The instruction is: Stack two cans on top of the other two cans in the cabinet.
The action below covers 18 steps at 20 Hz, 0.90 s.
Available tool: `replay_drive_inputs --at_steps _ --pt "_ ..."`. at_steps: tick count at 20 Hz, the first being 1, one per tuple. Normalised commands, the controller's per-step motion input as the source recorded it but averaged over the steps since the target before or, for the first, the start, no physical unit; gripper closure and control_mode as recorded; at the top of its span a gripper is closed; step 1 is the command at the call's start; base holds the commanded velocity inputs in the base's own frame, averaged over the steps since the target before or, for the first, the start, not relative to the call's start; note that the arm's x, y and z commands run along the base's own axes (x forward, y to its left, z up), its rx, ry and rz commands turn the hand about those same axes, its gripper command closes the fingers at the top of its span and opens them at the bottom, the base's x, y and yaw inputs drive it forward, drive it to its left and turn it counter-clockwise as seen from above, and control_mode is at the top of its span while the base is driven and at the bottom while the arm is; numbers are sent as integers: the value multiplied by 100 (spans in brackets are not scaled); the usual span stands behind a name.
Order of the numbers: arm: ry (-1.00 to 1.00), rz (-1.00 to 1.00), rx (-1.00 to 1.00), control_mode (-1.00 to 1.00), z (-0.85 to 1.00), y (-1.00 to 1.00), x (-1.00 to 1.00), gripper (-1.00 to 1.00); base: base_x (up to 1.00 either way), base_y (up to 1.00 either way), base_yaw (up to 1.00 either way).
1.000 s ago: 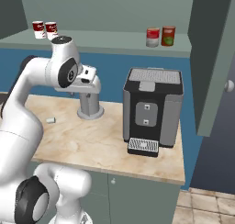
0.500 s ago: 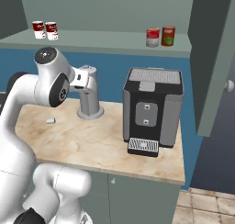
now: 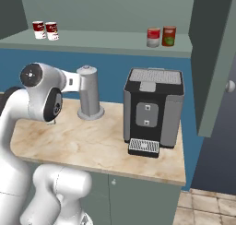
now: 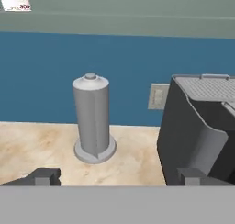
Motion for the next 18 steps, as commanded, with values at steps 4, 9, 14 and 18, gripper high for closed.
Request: replay_drive_inputs --at_steps 4,9,14,18 --pt "-4 3 0 -100 37 16 3 -100 0 0 0" --pt "-5 6 0 -100 34 15 2 -100 0 0 0" --pt "-13 6 0 -100 26 16 2 -100 0 0 0" --pt "-4 5 0 -100 27 18 8 -100 0 0 0"
